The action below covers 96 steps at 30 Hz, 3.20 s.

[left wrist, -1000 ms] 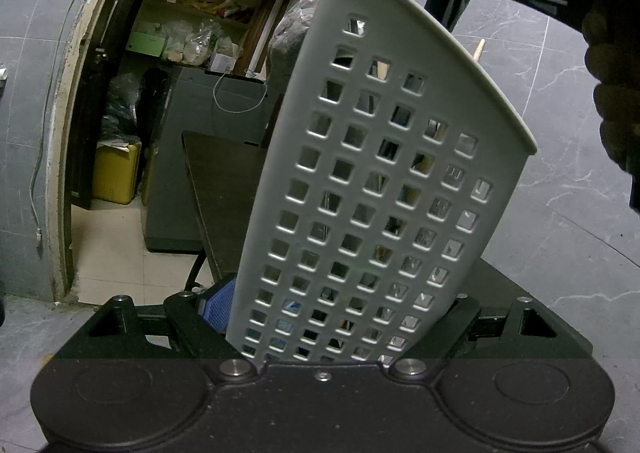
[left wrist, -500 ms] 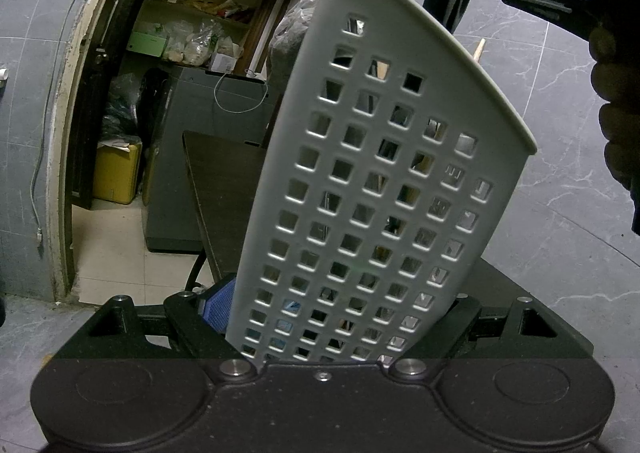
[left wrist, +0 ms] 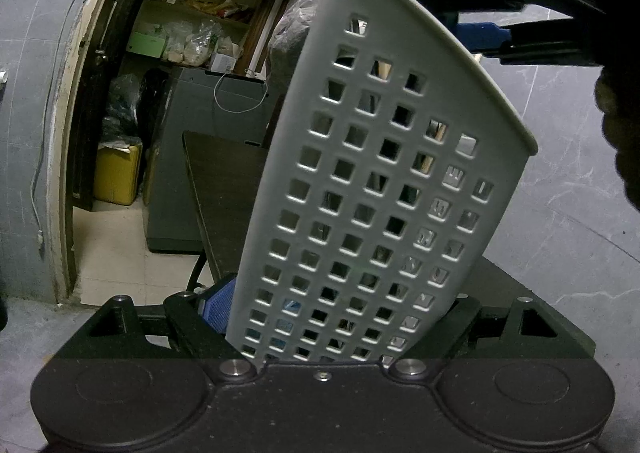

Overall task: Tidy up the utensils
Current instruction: 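Lower the scissors into the white basket with the right tool while the left tool holds it, then move the right tool back over the table toward the chopsticks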

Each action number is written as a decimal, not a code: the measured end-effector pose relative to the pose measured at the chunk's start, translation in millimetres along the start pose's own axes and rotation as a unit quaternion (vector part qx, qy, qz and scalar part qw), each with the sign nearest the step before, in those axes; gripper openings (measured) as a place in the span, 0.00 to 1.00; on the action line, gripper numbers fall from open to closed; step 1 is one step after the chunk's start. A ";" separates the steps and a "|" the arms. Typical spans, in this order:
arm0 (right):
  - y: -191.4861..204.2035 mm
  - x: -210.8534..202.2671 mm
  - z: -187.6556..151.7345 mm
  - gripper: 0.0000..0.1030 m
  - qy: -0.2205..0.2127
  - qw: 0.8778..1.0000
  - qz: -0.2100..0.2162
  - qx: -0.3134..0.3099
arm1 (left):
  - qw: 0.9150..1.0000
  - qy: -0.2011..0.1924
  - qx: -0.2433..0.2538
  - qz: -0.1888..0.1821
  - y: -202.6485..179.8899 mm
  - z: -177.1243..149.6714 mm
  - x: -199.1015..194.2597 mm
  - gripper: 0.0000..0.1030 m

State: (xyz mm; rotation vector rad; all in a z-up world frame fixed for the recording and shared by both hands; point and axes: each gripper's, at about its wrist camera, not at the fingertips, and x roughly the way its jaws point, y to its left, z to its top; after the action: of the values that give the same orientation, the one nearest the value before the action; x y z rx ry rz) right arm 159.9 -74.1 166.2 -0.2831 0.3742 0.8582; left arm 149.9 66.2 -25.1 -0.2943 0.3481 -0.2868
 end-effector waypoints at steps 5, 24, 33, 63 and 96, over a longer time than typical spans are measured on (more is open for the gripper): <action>4.3 -8.4 2.1 0.63 0.031 0.999 0.000 -0.011 | 1.000 -0.001 0.000 0.001 -0.4 0.2 -0.9 0.85; -13.0 -5.3 12.2 0.92 0.095 0.988 0.020 0.116 | 1.000 0.003 0.000 0.010 -6.0 3.1 -2.9 0.85; -39.1 -38.3 -4.6 1.00 0.059 0.980 0.066 0.178 | 1.000 0.002 -0.002 0.013 -8.4 3.6 -3.5 0.85; -140.3 -46.9 -206.9 1.00 -0.026 0.893 -0.158 0.420 | 0.999 0.026 0.024 0.032 -20.8 13.4 1.9 0.82; -288.5 291.4 -49.4 0.64 0.178 0.911 -0.252 0.272 | 0.997 0.037 0.057 -0.034 4.1 18.7 21.0 0.84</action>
State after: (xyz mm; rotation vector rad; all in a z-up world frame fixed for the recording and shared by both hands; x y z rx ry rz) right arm 547.4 -75.3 23.2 -0.0047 0.8225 0.1647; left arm 176.7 67.5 -15.7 -0.1838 0.3944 -0.3839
